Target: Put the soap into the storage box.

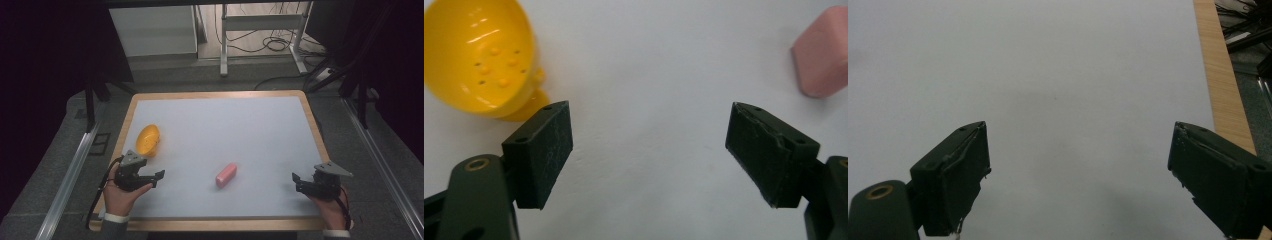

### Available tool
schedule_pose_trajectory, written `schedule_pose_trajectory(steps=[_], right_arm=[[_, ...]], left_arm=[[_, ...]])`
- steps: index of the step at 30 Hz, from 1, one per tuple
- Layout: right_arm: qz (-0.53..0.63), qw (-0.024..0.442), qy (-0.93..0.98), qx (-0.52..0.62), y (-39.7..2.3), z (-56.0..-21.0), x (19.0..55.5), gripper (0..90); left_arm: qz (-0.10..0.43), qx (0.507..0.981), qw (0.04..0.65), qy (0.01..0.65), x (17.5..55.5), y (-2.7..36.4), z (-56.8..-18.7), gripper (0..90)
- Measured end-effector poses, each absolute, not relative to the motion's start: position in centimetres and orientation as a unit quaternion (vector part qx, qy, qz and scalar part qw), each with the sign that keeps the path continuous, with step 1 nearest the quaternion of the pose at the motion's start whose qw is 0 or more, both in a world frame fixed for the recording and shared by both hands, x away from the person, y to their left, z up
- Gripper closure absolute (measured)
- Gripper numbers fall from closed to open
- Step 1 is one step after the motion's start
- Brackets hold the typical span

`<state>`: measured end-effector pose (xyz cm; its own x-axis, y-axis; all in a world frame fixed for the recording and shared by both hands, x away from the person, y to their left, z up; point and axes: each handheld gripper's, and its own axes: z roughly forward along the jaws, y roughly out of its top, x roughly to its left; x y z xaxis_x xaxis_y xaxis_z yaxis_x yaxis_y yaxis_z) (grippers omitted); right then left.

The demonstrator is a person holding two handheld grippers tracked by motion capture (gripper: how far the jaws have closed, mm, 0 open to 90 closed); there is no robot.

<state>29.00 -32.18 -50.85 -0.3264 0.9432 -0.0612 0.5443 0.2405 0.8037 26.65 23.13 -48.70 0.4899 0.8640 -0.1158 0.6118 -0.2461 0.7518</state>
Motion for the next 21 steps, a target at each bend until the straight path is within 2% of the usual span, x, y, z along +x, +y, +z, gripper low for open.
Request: schedule_pose_trajectory(steps=[5,21], right_arm=[[0.354,0.288,0.73,0.509,-32.4,-50.5,28.8,9.4],[0.352,0.29,0.729,0.51,-32.5,-50.5,28.7,9.4]], left_arm=[[0.151,0.789,0.378,0.46,26.9,21.7,-48.2,19.5],[0.14,0.802,0.371,0.447,27.5,19.9,-46.4,20.1]])
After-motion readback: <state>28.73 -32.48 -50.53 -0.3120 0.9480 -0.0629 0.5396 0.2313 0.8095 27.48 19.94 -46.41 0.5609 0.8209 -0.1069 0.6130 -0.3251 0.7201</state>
